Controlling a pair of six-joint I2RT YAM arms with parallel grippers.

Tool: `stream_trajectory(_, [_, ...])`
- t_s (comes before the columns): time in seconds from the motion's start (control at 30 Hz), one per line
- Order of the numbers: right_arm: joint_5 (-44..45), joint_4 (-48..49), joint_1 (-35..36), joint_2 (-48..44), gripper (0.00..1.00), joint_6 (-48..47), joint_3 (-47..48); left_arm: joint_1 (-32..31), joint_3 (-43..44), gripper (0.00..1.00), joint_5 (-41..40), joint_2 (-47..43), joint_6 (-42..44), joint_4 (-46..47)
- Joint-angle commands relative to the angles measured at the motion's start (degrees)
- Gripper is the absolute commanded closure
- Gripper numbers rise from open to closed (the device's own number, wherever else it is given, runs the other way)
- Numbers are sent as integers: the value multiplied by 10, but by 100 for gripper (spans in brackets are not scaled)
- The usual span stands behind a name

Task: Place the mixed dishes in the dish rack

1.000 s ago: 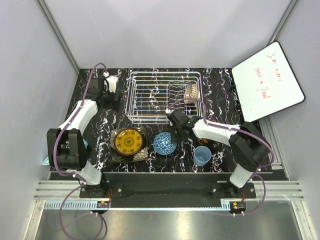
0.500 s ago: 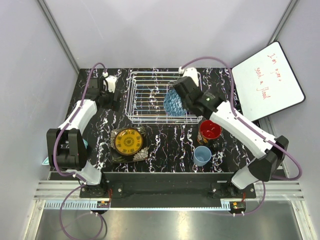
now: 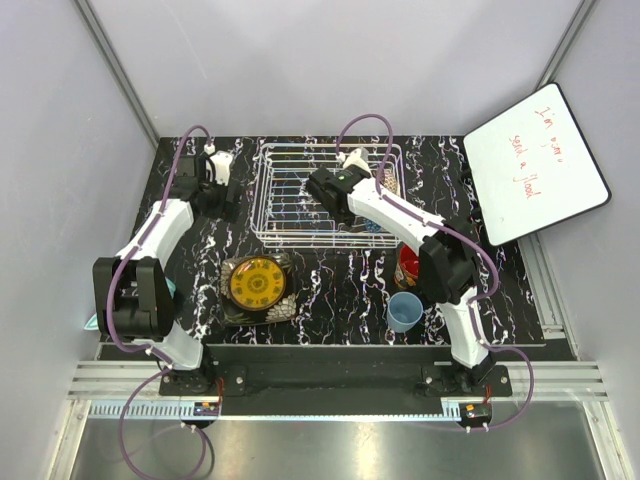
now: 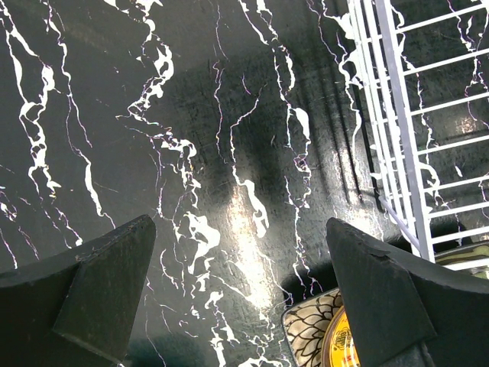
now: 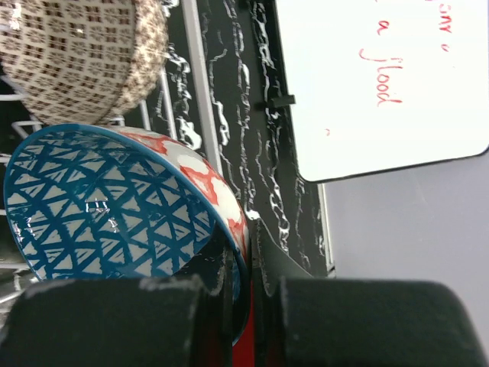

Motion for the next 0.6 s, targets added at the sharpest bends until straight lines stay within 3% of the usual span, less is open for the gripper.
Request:
stream_trajectory(0.0, [69, -112, -6, -34, 100, 38, 6, 3, 15, 1, 14, -7, 0, 17])
stream_trajectory(0.57, [63, -95, -6, -19, 100, 25, -63, 6, 18, 1, 18, -5, -3, 17])
